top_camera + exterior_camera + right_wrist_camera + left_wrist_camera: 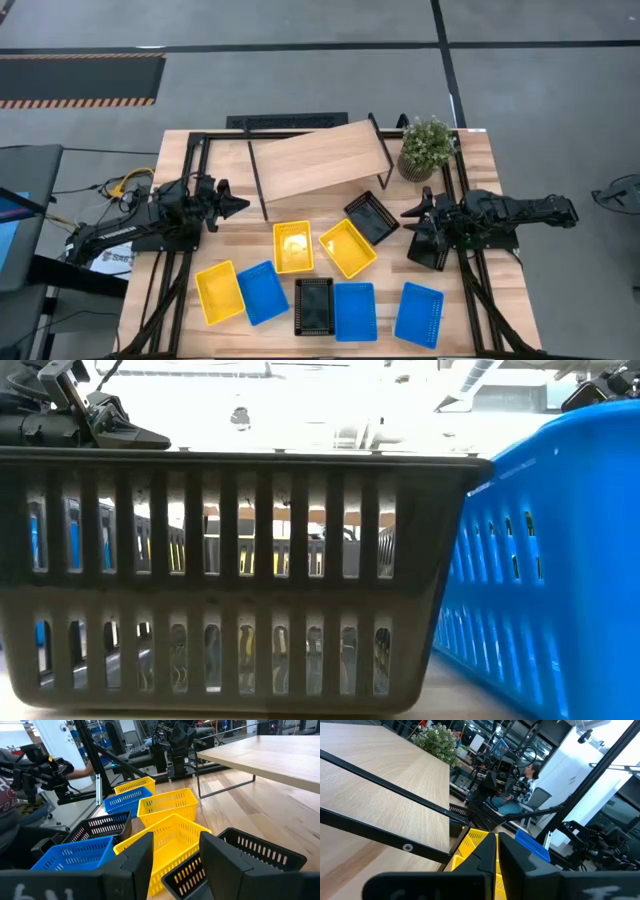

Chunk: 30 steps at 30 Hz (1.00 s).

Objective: Stack baskets on shelf by color

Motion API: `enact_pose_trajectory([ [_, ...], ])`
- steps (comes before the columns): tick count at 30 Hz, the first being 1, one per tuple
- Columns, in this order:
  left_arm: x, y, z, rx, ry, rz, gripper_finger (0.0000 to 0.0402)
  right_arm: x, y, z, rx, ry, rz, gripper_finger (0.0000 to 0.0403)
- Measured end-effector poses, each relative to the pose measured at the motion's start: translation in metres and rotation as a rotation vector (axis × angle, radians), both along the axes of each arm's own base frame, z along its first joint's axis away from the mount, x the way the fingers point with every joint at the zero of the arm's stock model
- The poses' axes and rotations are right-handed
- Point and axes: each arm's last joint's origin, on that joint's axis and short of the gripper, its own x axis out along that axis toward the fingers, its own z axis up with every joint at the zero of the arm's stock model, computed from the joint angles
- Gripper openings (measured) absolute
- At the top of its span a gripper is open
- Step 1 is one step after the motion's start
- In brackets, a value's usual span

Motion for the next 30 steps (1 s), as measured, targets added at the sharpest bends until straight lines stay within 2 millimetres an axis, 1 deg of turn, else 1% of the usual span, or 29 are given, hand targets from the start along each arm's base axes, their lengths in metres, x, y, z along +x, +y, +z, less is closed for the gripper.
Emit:
enact_pose_trajectory([
  [18, 0.0, 0.0, -0.0001, 0.0, 0.0, 0.0, 0.0005, 0.0, 0.0, 0.0, -0.001, 0.0, 0.0, 0.0184],
  [24, 0.0, 0.0, -0.0002, 0.0, 0.001, 0.0, 0.0005, 0.0006, 0.0, 0.0026, 0.002, -0.036, -0.001, 0.0184],
  [30, 0.0, 0.0, 0.0, 0.0, 0.0, 0.0, 0.0005, 0.0006, 0.0, 0.0024, 0.002, -0.034, -0.001, 0.0184],
])
